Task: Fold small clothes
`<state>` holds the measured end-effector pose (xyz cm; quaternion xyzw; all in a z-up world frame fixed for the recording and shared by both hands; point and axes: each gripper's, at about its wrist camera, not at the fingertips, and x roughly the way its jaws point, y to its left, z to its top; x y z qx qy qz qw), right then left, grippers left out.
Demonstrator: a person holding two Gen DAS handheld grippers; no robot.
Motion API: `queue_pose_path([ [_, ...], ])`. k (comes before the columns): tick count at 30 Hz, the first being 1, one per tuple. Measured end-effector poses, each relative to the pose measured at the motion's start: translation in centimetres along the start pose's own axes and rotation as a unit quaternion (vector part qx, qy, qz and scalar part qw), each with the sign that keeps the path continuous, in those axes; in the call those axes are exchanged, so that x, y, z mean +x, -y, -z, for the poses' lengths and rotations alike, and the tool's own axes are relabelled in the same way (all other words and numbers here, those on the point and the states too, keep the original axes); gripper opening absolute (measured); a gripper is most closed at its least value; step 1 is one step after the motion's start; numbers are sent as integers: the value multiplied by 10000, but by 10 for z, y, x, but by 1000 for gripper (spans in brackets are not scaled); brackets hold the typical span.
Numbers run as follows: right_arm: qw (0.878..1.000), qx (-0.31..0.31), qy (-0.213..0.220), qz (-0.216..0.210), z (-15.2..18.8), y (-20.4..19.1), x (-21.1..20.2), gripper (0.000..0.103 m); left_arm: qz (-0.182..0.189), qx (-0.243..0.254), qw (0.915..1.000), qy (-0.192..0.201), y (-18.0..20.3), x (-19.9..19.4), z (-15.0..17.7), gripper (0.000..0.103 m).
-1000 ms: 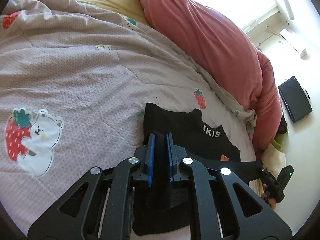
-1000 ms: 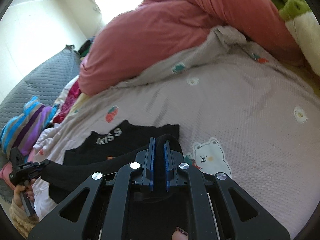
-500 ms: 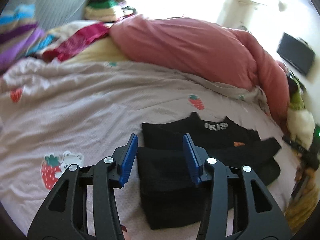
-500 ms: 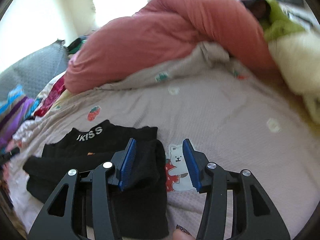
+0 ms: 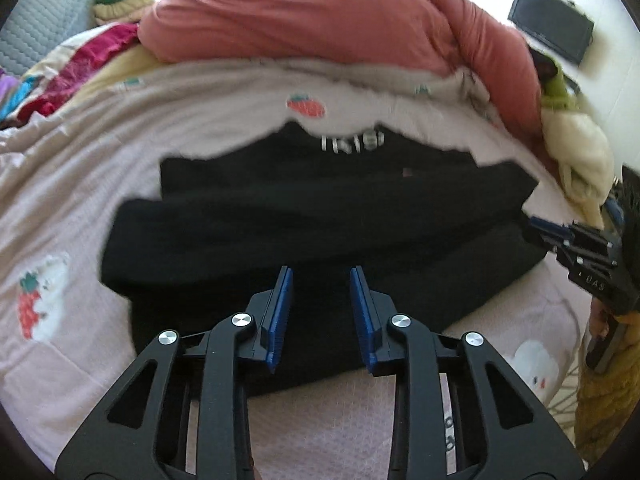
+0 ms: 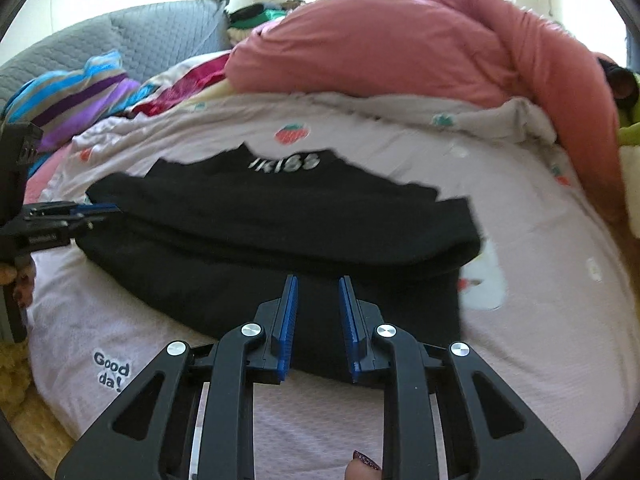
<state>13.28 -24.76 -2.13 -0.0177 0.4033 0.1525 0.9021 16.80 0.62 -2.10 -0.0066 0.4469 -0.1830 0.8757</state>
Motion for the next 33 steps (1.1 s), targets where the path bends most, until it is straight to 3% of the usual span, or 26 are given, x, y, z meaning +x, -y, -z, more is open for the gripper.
queue_pose_path([
  [6, 9997, 87, -236, 65, -1, -4, 28, 20, -137, 289, 9994, -145, 1, 7, 3, 22],
  [14, 9995, 281, -132, 58, -26, 2, 53, 20, -150, 66, 9999, 12, -14, 16, -10, 22],
  [19, 9989, 459, -105, 56, -45, 9, 68, 20, -102, -368, 9992, 109, -39, 29, -28, 26],
  [29, 9959, 875, 93, 224, -89, 36, 82, 21, 232, -1234, 9889, 797, -81, 19, -73, 38],
  [33, 9925, 1143, 253, 349, -95, 54, 75, 21, 75, -1389, 9833, 1171, -101, -2, -77, 38],
])
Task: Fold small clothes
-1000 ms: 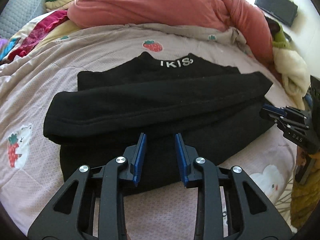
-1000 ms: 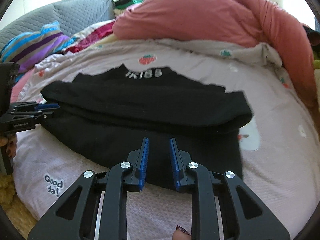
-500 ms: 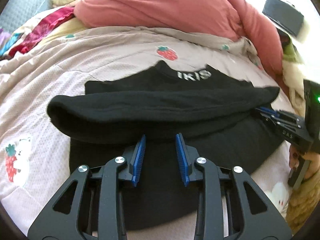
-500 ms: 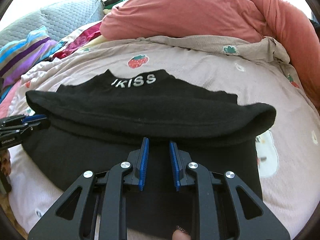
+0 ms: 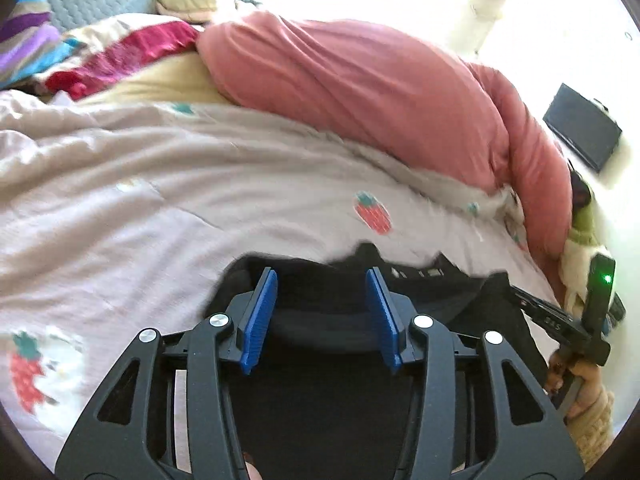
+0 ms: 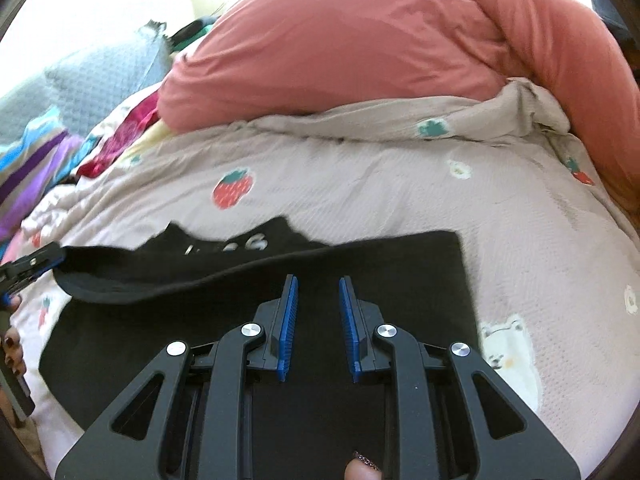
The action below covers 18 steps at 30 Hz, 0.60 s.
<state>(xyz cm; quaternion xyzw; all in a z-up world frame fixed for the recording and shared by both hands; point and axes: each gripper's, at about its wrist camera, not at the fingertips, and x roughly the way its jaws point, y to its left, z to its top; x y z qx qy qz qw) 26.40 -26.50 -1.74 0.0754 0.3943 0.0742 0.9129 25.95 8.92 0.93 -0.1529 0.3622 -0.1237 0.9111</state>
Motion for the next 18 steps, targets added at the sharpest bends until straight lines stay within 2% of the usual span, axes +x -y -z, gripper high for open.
queue_pose_path([
  [4, 9994, 244, 164, 190, 1, 24, -11, 35, -200, -371, 9991, 74, -30, -10, -4, 38],
  [8, 9977, 530, 102, 398, 5, 53, -12, 35, -245, -666, 9973, -198, -54, -1, 0, 39],
  [13, 9965, 739, -81, 394, 9, 74, -6, 40, -304, -549, 9960, -629, -55, 22, 12, 39],
  [18, 9978, 447, -292, 390, 9, 67, 10, 43, -226, -453, 9957, -779, -51, 35, 18, 39],
])
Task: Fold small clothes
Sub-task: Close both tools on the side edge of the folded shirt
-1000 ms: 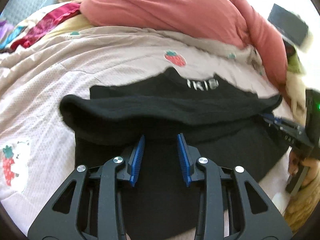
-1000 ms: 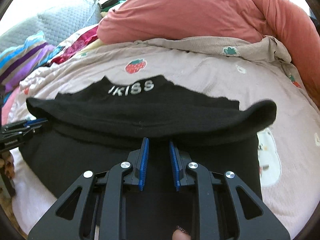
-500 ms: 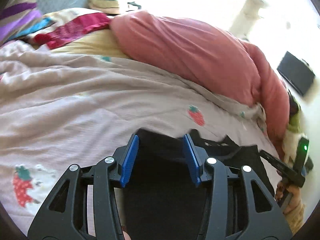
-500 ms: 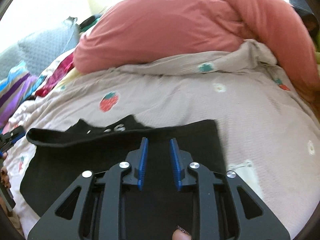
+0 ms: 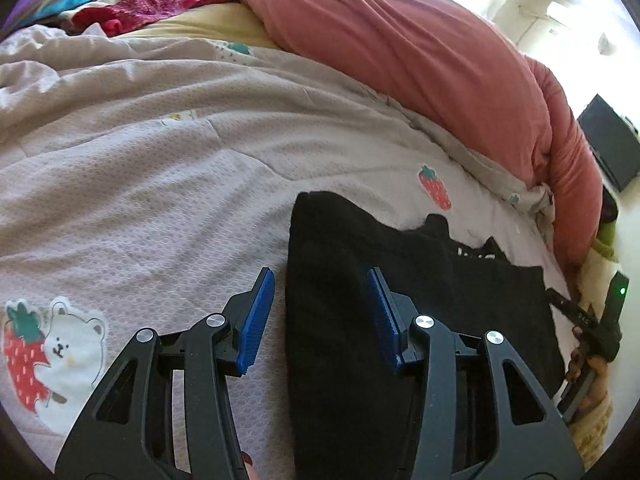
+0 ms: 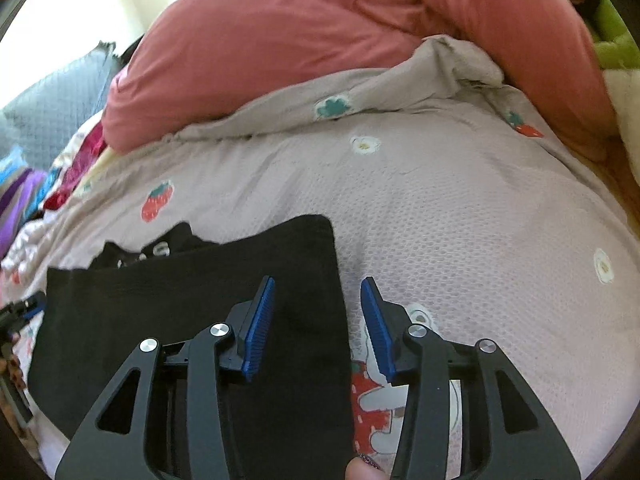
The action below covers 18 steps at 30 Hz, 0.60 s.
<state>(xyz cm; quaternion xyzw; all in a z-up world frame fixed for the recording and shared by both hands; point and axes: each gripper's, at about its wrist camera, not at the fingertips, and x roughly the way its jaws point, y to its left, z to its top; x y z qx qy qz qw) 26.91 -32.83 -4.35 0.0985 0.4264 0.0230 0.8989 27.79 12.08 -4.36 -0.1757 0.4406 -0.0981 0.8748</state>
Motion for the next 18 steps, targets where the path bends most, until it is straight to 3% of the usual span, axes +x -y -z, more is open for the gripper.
queue_pose_path([
  [3, 9999, 5, -65, -93, 1, -2, 7, 43, -48, 88, 9999, -25, 2, 5, 3, 38],
  [4, 9998, 21, -69, -174, 1, -2, 9, 38, -61, 132, 9999, -22, 4, 7, 3, 27],
  [5, 9997, 11, -73, -227, 2, -2, 10, 26, -92, 171, 9998, -14, 6, 8, 4, 22],
  [6, 9997, -14, -56, -233, 3, -3, 10, 23, -123, 254, 9996, -16, 9, 9, 5, 15],
  [9, 9996, -20, 115, -240, 5, -2, 4, 9, -316, 542, 9980, 58, 19, 7, 6, 7],
  [18, 9966, 165, 683, -434, -6, 6, -30, 8, -239, 782, 9939, 737, 34, -27, -7, 4],
])
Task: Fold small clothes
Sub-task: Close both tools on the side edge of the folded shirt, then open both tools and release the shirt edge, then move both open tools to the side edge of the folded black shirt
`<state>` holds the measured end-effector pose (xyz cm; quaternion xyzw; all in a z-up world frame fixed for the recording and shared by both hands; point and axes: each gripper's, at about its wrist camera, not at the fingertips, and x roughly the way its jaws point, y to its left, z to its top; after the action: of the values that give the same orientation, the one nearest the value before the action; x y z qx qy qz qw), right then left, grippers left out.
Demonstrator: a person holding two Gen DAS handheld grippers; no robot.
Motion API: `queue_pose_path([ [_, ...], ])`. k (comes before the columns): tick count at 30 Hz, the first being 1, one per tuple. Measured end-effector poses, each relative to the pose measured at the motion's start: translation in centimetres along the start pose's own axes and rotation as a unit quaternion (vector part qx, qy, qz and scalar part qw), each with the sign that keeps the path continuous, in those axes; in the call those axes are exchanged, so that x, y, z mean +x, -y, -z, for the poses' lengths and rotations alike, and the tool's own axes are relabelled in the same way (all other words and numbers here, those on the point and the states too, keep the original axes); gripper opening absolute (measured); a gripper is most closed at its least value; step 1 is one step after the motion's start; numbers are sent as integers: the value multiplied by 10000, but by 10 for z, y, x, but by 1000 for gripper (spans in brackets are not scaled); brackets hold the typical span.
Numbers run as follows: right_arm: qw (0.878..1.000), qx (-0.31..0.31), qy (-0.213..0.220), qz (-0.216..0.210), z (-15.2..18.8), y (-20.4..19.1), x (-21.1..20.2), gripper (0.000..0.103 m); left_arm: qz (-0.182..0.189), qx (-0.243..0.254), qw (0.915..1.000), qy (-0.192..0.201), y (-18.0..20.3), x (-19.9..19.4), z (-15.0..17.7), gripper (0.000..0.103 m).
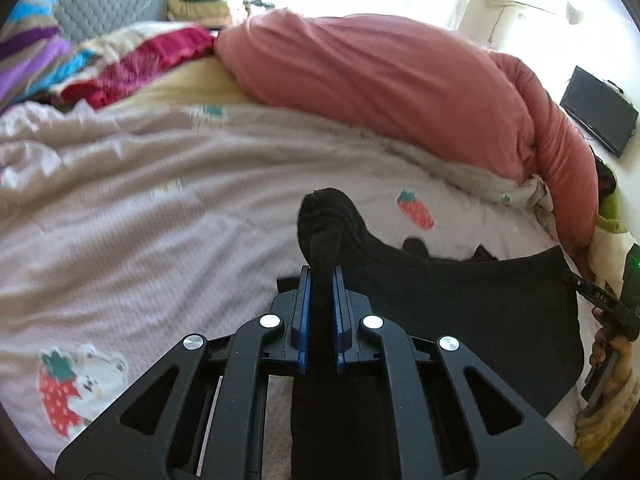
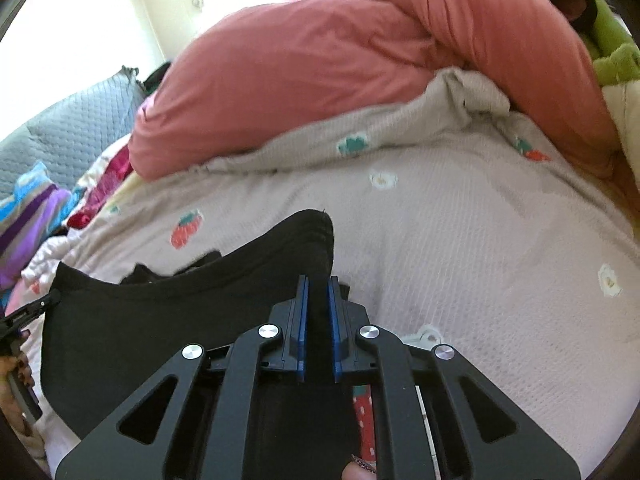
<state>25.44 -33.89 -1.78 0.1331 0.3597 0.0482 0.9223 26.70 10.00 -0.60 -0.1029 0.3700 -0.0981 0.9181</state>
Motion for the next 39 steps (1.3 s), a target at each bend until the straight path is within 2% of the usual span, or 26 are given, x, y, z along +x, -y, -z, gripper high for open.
queue_pose_path([
  [4, 9998, 94, -126, 110, 1, 6, 12, 8, -233, 35, 9997, 8, 0, 7, 0, 4],
  [10, 9977, 50, -430, 513, 21, 7, 31, 9, -515, 12, 9976, -462, -8, 34, 16, 5],
  [13, 9968, 44, -420, 678, 26, 8, 31, 10, -643, 22, 9965, -528, -9, 34, 21, 11],
  [19, 9948, 9, -428, 921, 32, 6, 24, 24, -734, 39, 9955, -593, -7, 33, 25, 15],
  [21, 9945, 12, -448, 944, 35, 7, 22, 26, -754, 42, 9953, -611, -6, 32, 26, 16],
  [23, 9940, 33, -458, 996, 38, 8, 18, 33, -767, 27, 9950, -633, -7, 31, 28, 18],
  [26, 9940, 91, -473, 986, 43, 10, 12, 38, -845, 73, 9944, -637, -5, 29, 30, 22],
  [39, 9930, 82, -558, 1034, 68, 7, -16, 55, -885, 40, 9932, -754, -5, 9, 47, 35],
])
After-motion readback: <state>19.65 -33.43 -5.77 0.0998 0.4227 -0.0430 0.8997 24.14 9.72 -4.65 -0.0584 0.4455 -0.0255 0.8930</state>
